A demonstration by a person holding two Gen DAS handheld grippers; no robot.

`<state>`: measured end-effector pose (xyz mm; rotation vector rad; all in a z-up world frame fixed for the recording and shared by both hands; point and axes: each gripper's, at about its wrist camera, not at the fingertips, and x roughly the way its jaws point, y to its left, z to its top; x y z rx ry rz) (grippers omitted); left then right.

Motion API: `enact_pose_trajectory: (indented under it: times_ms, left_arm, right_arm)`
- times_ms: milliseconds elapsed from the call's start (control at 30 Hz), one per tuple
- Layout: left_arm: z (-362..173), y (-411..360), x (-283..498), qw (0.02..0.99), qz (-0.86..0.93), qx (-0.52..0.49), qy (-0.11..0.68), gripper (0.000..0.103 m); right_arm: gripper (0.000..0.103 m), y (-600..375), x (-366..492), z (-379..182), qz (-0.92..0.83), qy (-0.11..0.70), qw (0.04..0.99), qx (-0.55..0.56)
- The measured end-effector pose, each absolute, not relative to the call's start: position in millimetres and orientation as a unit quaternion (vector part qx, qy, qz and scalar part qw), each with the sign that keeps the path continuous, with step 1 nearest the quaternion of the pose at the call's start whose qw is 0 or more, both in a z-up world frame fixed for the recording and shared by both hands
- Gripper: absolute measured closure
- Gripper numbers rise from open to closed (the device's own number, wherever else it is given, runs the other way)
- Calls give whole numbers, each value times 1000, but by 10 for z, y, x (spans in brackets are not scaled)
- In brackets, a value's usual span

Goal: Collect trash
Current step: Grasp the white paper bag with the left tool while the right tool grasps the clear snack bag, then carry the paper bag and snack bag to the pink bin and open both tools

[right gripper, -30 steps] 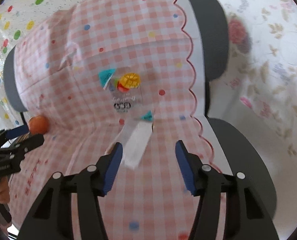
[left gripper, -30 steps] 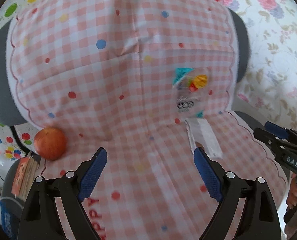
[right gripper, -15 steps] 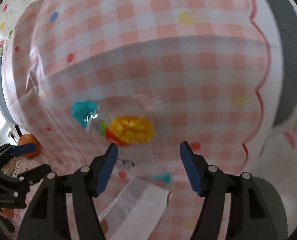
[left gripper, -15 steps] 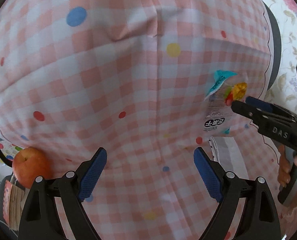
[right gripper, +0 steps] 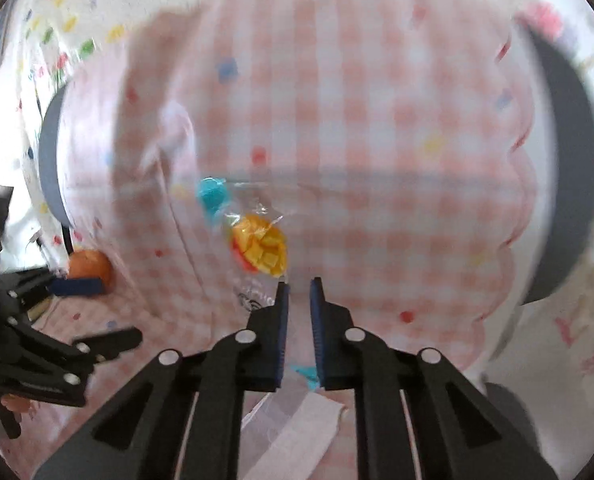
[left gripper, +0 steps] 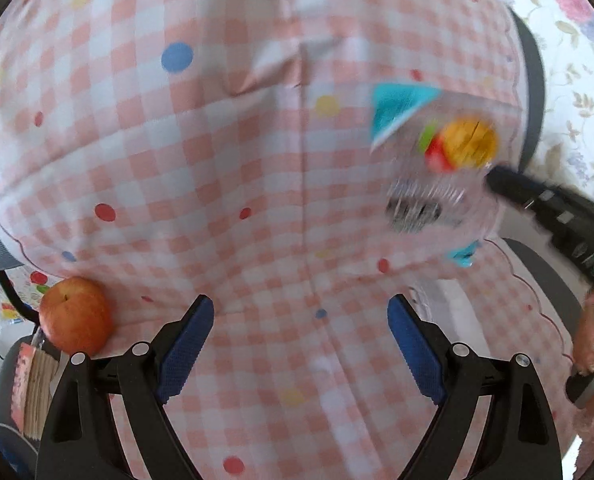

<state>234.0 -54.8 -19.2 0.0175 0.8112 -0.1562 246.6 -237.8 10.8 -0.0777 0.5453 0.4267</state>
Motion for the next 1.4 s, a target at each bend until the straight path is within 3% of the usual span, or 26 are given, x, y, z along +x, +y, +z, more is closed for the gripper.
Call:
enact_pose_trajectory:
  times_ms: [67, 133, 500, 1000, 1167, 1267, 1333, 1400]
  left_arm:
    - [-150, -601, 2259, 915, -87, 13, 394, 15]
    - [-154, -716, 2155, 913, -98, 19, 395, 15]
    - [-497, -1550, 1927, 889, -164, 46, 425, 19]
    - [-961, -2055, 2179, 867, -117, 79, 477, 19]
    - [-940, -2017, 2198, 872, -109, 72, 472, 45]
    - [-919, -1979, 2155, 876, -106, 79, 464, 64]
    - [-884, -1936, 2095, 879, -109, 79, 458, 84]
    - [-833, -1887, 2006, 882, -125, 73, 449, 92]
  right_arm:
    - [94, -2492, 2241, 313, 179, 237, 954, -38]
    - [102, -2669, 2052, 445, 137, 225, 964, -36]
    - [102, -3377, 1320, 154, 62, 264, 962, 29]
    - [102, -3484, 1164, 46, 84, 276, 956, 47]
    - [102, -3467, 1127, 4, 87, 284, 953, 53]
    - [102, -3450, 1070, 2, 86, 288, 952, 52]
    - [102, -3444, 1020, 7, 86, 290, 952, 53]
    - [102, -3434, 965, 21, 88, 291, 951, 54]
